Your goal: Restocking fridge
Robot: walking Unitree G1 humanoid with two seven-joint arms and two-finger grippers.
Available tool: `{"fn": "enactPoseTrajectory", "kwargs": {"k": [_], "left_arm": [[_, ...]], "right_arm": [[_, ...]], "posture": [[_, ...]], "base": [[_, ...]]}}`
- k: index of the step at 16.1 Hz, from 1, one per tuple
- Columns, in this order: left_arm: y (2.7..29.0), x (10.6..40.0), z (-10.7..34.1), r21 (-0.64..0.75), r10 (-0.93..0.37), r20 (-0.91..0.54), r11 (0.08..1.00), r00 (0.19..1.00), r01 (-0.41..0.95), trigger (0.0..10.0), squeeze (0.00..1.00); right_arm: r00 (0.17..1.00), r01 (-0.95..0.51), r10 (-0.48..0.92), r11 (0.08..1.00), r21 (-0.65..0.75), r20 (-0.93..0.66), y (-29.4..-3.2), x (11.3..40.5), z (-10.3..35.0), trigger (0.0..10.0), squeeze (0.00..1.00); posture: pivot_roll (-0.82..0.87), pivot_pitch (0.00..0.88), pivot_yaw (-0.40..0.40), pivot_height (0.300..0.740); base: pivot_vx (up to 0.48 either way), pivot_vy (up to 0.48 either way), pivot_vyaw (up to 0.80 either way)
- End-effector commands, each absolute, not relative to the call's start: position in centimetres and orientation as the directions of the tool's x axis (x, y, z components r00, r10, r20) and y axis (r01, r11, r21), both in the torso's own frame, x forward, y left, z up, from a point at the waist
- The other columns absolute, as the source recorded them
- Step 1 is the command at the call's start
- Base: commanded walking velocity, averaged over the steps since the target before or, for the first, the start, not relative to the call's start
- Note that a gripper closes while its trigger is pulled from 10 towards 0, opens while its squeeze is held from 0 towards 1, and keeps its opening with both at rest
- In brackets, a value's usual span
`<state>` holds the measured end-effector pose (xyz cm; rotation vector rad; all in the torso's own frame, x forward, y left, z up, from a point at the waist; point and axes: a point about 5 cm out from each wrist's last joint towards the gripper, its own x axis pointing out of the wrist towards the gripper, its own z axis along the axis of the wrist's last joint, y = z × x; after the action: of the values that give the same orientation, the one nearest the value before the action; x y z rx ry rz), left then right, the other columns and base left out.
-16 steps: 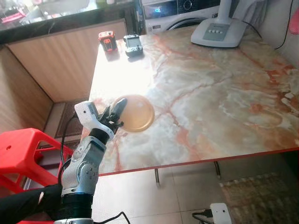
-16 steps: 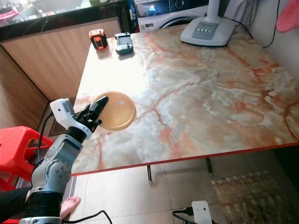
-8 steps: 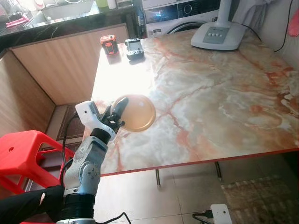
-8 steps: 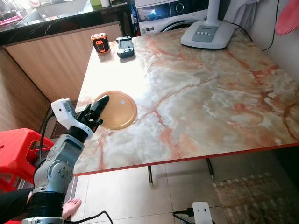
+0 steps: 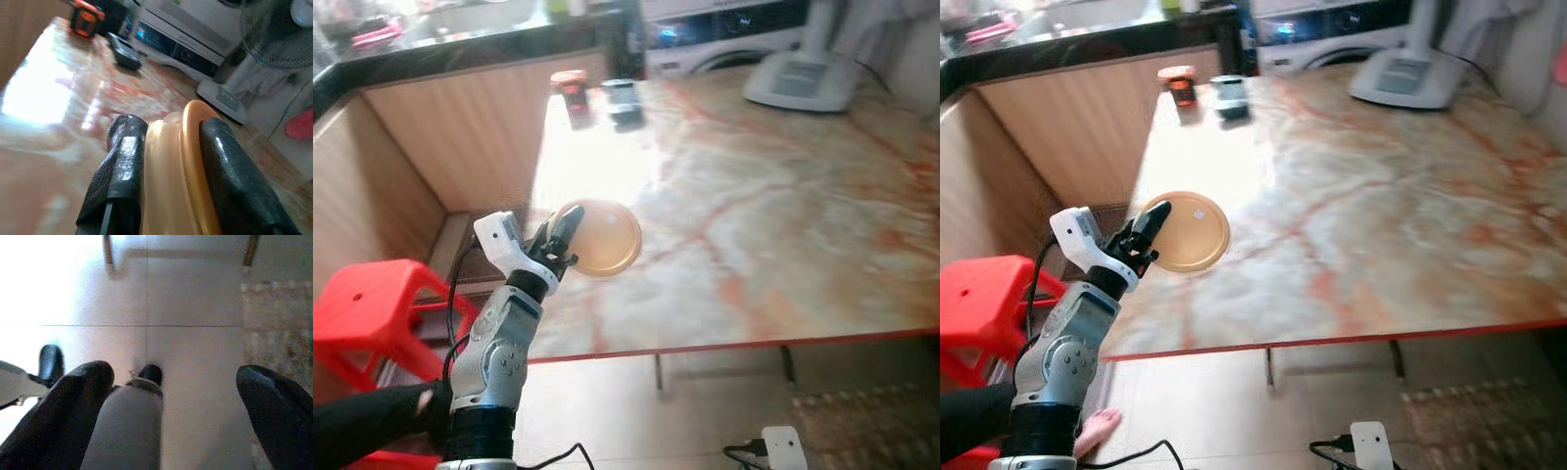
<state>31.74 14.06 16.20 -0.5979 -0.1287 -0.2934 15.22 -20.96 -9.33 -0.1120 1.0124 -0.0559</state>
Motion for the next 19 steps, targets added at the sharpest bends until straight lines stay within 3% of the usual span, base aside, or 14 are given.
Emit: {"fn": "enactPoseTrajectory", "kwargs": {"k": [1,5,12,19], "left_arm": [[14.87,31.61,16.52,-0.525,-0.207,0.217,0.799,0.954,0.293,10.0,0.00],[14.93,31.63,16.53,-0.527,-0.200,0.218,0.800,0.955,0.288,10.0,0.00],[14.82,31.66,16.51,-0.524,-0.198,0.221,0.802,0.955,0.288,10.0,0.00],[14.57,31.70,16.55,-0.504,-0.214,0.225,0.810,0.951,0.301,10.0,0.00]], "right_arm": [[0.520,0.005,-0.081,0.996,-0.092,-0.850,-20.21,14.94,-9.58,10.0,0.00],[0.522,0.000,-0.078,0.996,-0.092,-0.850,-20.22,14.99,-9.55,10.0,0.00],[0.514,0.012,-0.088,0.995,-0.096,-0.853,-20.34,14.90,-9.59,10.0,0.00],[0.505,0.007,-0.083,0.996,-0.092,-0.859,-20.30,14.82,-9.64,10.0,0.00]], "posture": [[-0.05,0.072,0.135,0.740],[-0.04,0.073,0.132,0.740],[-0.05,0.072,0.128,0.740],[-0.05,0.071,0.131,0.740]], "base": [[0.000,0.442,0.00],[0.000,0.402,0.00],[0.000,0.000,0.00],[0.000,0.000,-0.78]]}}
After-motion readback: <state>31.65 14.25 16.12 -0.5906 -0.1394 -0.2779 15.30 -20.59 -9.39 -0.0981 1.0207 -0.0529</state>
